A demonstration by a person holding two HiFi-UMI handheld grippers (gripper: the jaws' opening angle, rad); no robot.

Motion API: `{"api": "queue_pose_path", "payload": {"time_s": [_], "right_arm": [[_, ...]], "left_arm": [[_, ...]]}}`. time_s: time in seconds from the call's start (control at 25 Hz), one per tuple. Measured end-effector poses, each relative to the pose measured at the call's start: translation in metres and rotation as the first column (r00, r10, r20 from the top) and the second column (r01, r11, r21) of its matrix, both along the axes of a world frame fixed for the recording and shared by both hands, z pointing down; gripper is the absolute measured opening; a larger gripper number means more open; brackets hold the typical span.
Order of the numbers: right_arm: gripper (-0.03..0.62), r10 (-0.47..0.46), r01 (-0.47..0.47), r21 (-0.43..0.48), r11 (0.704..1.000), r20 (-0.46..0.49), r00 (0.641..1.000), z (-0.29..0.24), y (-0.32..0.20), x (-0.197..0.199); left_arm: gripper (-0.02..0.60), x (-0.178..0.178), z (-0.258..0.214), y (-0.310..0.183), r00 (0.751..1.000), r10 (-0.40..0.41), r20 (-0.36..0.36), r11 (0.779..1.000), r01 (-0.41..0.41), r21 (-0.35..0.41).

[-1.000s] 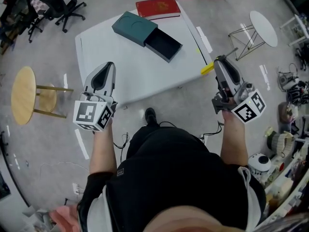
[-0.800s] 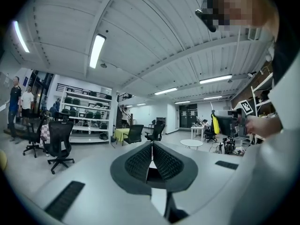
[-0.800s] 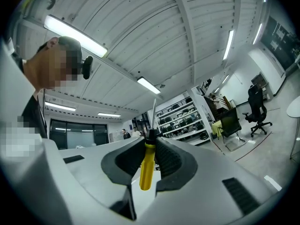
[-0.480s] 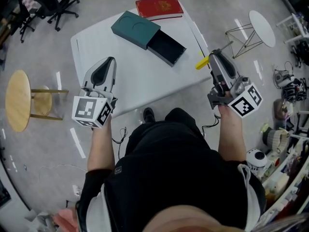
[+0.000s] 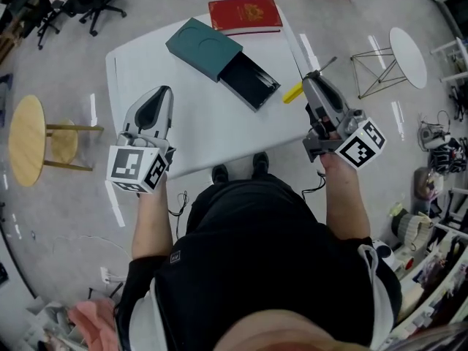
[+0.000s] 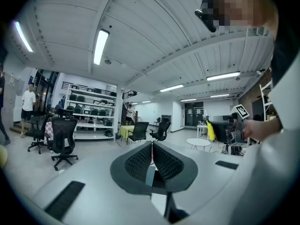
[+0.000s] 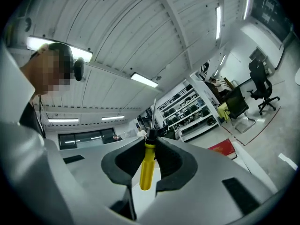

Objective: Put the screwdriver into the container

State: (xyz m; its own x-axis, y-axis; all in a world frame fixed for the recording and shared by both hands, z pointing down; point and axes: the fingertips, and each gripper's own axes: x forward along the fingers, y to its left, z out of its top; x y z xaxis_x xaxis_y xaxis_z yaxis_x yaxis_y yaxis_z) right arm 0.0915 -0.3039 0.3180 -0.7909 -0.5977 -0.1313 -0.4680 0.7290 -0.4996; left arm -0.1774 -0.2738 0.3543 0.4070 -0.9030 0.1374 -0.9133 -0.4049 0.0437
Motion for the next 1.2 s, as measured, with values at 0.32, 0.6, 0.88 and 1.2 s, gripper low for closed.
{"api": "queue_pose_path", "payload": {"time_s": [0.32, 0.6, 0.88, 1.2], "right_arm": [[0.084, -0.142, 0.143, -0.068, 0.987, 0.011, 0.990, 0.031, -0.054, 0.010], [0.084, -0.248, 0.242, -0.132, 0.961, -0.026, 0.969, 0.064, -0.082, -0.011], [0.084, -0.254, 0.214, -0.222, 0.951, -0.169, 0.952, 0.109, -0.095, -0.049], [0.084, -0.274, 0.180, -0.324, 0.929, -0.271, 0.923, 0.166, -0.104, -0.076]], "left_arm": [[0.023, 0.036, -0.002, -0.017, 0.993, -0.108, 0.044, 0.994, 0.109, -0.025], [0.021, 0.044, 0.010, -0.028, 0.984, -0.166, 0.066, 0.984, 0.169, -0.051], [0.021, 0.012, 0.016, -0.037, 0.984, -0.163, 0.069, 0.985, 0.166, -0.039], [0.021, -0.010, 0.032, -0.049, 0.991, -0.128, 0.033, 0.990, 0.130, -0.053]]}}
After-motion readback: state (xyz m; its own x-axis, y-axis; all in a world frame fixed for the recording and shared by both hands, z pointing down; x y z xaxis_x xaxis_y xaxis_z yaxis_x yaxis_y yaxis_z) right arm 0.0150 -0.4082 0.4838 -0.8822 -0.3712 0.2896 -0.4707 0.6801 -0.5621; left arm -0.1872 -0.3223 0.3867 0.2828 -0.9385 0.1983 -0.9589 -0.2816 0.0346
